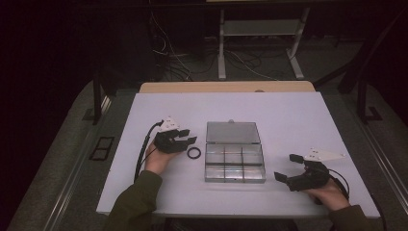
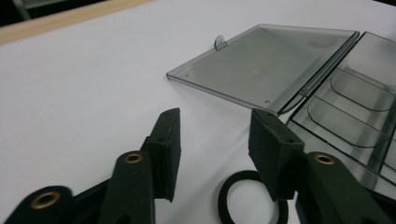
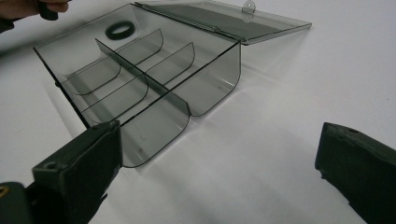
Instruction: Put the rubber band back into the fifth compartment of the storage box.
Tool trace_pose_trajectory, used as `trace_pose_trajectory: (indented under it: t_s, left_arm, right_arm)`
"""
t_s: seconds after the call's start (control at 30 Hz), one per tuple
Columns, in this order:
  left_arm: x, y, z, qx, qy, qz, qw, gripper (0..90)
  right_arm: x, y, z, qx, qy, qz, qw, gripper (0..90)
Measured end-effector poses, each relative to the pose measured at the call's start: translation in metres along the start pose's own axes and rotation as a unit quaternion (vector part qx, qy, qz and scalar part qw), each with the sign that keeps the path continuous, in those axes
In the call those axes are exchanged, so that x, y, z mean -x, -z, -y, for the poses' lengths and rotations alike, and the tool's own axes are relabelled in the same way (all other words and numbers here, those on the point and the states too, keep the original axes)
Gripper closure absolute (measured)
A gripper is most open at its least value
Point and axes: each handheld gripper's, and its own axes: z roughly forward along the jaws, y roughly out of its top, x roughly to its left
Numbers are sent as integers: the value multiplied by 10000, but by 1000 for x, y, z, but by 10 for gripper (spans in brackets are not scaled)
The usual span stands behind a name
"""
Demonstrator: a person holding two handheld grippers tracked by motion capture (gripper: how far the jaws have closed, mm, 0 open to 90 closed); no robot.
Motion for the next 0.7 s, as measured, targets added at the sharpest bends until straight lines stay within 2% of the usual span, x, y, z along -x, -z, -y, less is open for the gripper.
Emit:
trace_pose_trajectory:
  t_s: [0.33, 0.7]
  left_arm:
    - [-4, -6, 6, -361, 61, 179, 9992, 666]
    - [-1, -13, 9, -707, 47, 308, 9970, 727]
  right_arm:
    - [0, 0, 0, -5, 10, -22, 10000, 5]
    - [0, -1, 0, 0, 5, -43, 10000, 6]
